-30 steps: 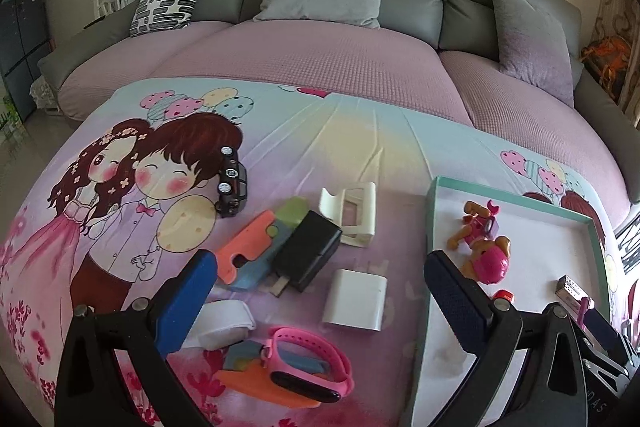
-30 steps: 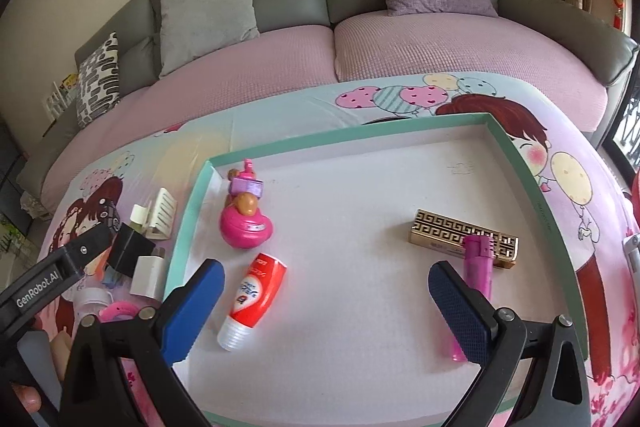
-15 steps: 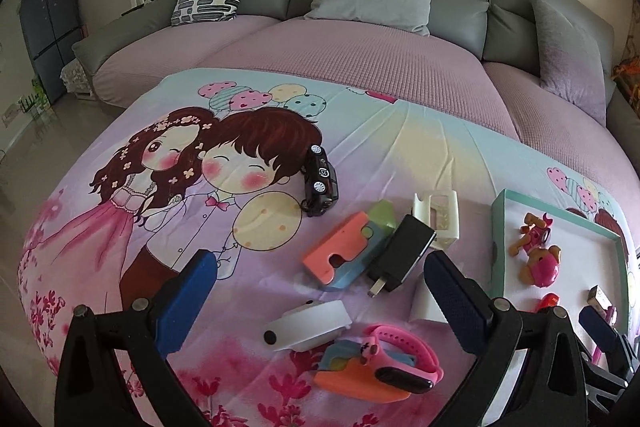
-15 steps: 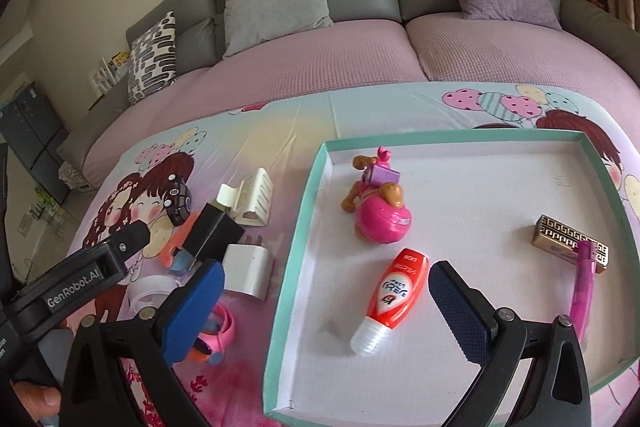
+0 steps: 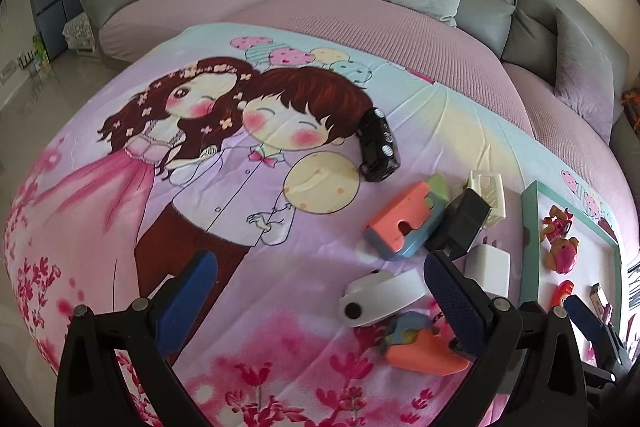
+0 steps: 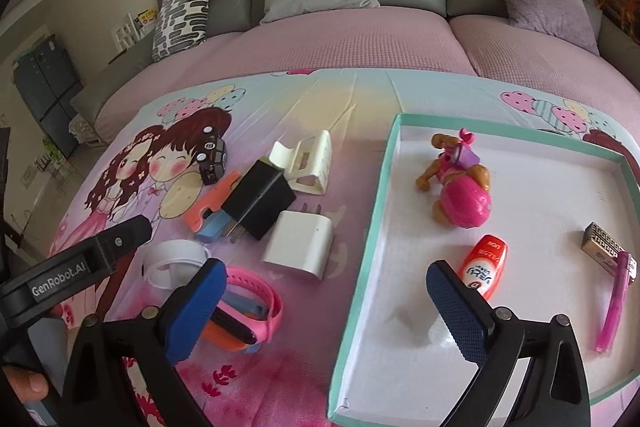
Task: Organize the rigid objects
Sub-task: 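Move the left tool toward the white round object while the right tool approaches the pink watch band, then grasp the white round object with the left gripper while the right gripper grasps the pink watch band, then carry the white object and pink watch band over the tray and lower them, then open both grippers to release the white object and watch band, then move the right tool toward the orange-blue folding toy while the left tool approaches the black charger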
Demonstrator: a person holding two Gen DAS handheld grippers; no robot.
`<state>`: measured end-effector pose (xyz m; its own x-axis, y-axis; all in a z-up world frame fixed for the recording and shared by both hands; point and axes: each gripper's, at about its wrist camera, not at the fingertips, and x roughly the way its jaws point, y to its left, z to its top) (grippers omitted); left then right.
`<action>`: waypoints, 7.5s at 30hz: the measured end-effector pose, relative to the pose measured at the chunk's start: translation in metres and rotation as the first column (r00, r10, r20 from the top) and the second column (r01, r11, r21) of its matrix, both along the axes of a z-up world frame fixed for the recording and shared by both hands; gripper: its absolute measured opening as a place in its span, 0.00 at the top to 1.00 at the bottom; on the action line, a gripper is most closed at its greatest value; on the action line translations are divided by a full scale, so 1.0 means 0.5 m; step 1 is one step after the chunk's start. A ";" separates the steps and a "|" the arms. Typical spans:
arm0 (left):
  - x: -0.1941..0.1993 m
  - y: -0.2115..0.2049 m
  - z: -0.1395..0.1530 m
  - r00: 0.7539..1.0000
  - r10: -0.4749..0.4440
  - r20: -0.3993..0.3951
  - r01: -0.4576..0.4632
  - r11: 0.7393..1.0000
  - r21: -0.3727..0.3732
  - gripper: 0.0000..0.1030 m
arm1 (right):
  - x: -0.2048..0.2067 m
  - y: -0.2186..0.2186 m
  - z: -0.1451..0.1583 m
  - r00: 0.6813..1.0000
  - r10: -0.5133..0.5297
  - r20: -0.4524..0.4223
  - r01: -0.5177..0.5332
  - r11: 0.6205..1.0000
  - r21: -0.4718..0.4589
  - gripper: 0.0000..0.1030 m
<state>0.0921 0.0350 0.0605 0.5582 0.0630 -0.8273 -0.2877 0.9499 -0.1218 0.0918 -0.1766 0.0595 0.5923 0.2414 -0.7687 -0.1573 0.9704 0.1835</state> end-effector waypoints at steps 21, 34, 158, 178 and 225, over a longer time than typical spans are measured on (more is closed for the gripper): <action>-0.016 0.072 -0.025 1.000 0.029 -0.003 -0.029 0.989 -0.142 0.00 | -0.022 0.090 -0.017 0.991 0.128 -0.029 -0.128 0.992 -0.002 0.17; 0.009 0.028 -0.061 0.998 -0.059 -0.028 0.051 0.968 -0.246 0.00 | -0.008 0.095 -0.059 0.985 0.136 -0.110 -0.130 0.990 0.054 0.27; 0.056 -0.440 -0.018 0.855 -0.518 -0.019 0.517 0.856 -0.018 0.39 | -0.037 -0.369 -0.023 0.890 -0.453 -0.050 0.455 0.889 0.042 0.42; 0.054 -0.398 0.024 0.887 -0.459 0.050 0.459 0.888 0.015 0.28 | -0.041 -0.364 0.003 0.892 -0.453 0.003 0.452 0.890 0.061 0.34; 0.038 -0.144 0.063 0.993 -0.060 0.101 0.049 0.993 0.109 0.02 | -0.011 -0.161 0.042 0.979 -0.184 0.085 0.179 0.982 0.060 0.00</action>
